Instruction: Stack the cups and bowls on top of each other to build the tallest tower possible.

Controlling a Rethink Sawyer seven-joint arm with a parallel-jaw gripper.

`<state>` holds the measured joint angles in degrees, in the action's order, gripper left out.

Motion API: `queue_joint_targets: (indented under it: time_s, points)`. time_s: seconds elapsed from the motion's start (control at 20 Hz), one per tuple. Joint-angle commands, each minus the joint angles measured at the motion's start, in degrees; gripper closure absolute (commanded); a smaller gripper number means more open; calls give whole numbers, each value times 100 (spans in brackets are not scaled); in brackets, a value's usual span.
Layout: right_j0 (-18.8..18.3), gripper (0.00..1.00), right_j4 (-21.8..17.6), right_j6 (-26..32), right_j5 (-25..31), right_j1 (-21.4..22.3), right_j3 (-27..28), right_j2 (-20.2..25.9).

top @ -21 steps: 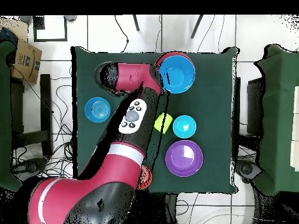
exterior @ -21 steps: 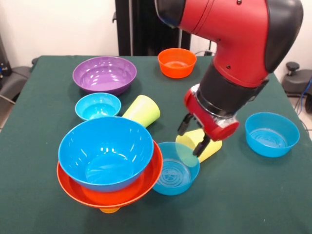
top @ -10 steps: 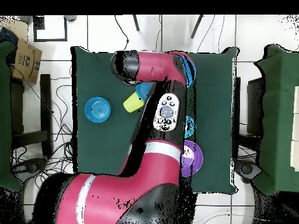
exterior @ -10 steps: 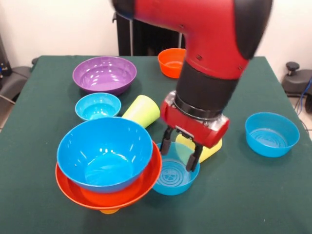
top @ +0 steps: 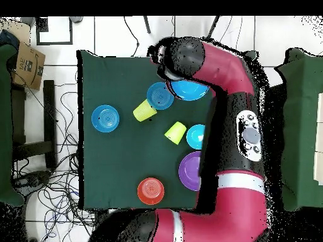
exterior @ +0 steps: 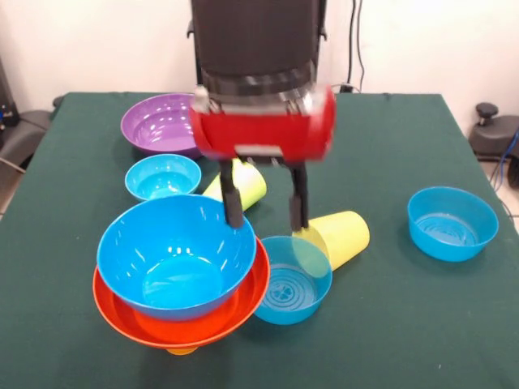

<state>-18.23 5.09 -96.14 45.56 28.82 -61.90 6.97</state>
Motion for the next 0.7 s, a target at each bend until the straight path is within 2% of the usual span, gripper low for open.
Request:
queue_joint_targets:
  time_s: [0.05,0.35,0.7]
  points:
    - [-236,0,27,1819,628,763,-1368,1400]
    - [-356,0,-9,1706,717,768,-1511,1659]
    - [-406,0,-235,1493,395,880,-1820,1821]
